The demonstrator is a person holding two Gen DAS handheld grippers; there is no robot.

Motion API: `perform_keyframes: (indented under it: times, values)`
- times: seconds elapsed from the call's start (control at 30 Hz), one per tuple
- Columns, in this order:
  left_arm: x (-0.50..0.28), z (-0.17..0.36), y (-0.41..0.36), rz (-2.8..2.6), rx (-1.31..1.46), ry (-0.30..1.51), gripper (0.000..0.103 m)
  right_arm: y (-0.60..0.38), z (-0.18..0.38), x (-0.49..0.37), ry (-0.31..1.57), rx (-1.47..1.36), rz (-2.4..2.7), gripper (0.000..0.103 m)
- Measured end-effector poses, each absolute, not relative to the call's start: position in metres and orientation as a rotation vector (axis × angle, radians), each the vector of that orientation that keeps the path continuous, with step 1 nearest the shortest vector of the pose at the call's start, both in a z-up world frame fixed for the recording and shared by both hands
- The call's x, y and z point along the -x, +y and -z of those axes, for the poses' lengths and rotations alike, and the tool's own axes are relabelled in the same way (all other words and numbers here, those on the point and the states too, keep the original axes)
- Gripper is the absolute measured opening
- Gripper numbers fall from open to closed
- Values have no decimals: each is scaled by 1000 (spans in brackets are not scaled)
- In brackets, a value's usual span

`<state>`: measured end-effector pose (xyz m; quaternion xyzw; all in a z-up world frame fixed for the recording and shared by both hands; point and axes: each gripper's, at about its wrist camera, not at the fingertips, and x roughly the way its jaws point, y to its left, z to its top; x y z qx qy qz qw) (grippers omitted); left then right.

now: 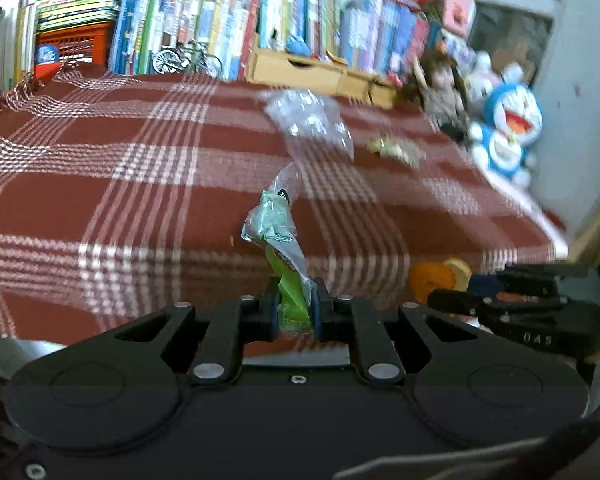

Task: Collect trash
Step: 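Lower the wrapper and orange peel into the bin and open both tools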

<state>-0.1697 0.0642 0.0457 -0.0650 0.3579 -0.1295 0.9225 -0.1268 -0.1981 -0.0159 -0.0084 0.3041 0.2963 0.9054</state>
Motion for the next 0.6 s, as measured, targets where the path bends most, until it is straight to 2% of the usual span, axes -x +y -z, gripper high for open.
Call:
perform_keyframes:
  times: [0.2, 0.6]
  values:
    - [197, -18, 45, 322, 58, 832, 14, -191, 44, 142, 724, 35, -627, 34]
    - [204, 50, 24, 405, 37, 1064, 14, -181, 97, 155, 883, 65, -629, 34]
